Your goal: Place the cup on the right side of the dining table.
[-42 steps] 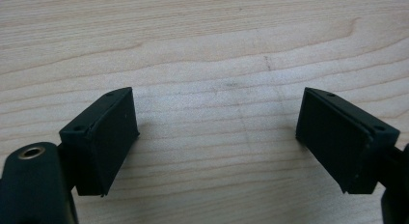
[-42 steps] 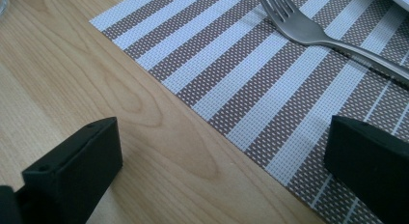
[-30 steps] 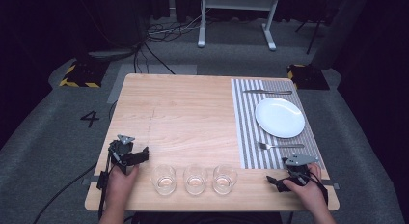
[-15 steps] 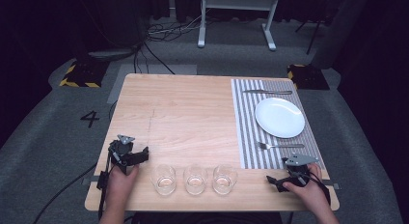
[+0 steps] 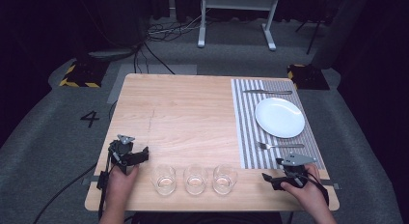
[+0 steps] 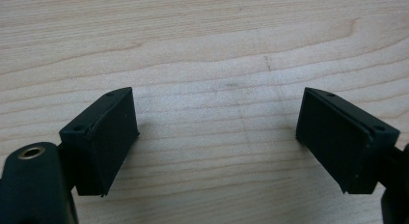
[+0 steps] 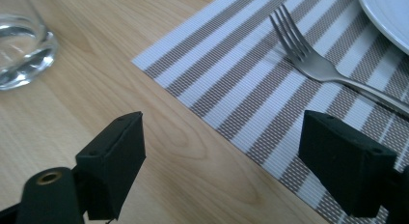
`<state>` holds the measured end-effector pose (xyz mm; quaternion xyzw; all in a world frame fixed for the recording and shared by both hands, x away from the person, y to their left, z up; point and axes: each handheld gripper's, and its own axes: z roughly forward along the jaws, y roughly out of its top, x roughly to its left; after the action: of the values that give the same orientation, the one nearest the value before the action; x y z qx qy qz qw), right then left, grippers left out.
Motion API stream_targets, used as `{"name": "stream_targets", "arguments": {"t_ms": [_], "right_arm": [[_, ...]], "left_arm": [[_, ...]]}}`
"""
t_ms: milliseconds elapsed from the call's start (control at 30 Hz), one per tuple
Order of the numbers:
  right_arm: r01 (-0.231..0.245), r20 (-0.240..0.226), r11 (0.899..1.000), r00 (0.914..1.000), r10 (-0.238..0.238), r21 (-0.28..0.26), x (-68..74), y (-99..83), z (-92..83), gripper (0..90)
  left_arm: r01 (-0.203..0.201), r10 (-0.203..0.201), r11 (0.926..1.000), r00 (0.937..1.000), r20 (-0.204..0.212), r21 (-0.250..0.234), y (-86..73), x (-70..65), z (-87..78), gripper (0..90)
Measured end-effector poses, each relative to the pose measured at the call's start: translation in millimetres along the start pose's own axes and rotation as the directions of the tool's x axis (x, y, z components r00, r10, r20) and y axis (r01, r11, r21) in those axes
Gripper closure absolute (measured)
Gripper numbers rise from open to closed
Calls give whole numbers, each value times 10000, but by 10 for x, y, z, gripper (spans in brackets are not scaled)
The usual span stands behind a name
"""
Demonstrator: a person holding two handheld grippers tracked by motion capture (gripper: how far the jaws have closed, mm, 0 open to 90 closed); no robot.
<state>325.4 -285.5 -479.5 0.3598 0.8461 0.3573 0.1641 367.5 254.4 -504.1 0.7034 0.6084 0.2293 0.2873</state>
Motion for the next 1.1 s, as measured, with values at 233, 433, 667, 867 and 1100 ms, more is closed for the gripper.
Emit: {"name": "stream_targets", "arguments": {"t_ms": [233,433,667,867,1100], "right_arm": [[57,-1022,9995,9947,-89,-320,184,144,-78,169],[495,-1255,9975,9905,-555,-503,353,291,-145,169],[618,-1891,9952,9791,-751,-752,514,384,-168,167],[1069,-2303,9896,9648,-1266,-962,692,475,-131,159],[1645,-2584,9797,9473,-1892,-1145,875,610,-29,158]], "left_arm": [[1,-1,10000,10000,0,-1,0,0,0,148],[1,-1,10000,10000,0,-1,0,0,0,148],[1,-1,10000,10000,-1,-1,0,0,0,148],[4,-4,10000,10000,-1,-2,0,0,0,148],[-1,1,10000,10000,0,0,0,0,0,148]]}}
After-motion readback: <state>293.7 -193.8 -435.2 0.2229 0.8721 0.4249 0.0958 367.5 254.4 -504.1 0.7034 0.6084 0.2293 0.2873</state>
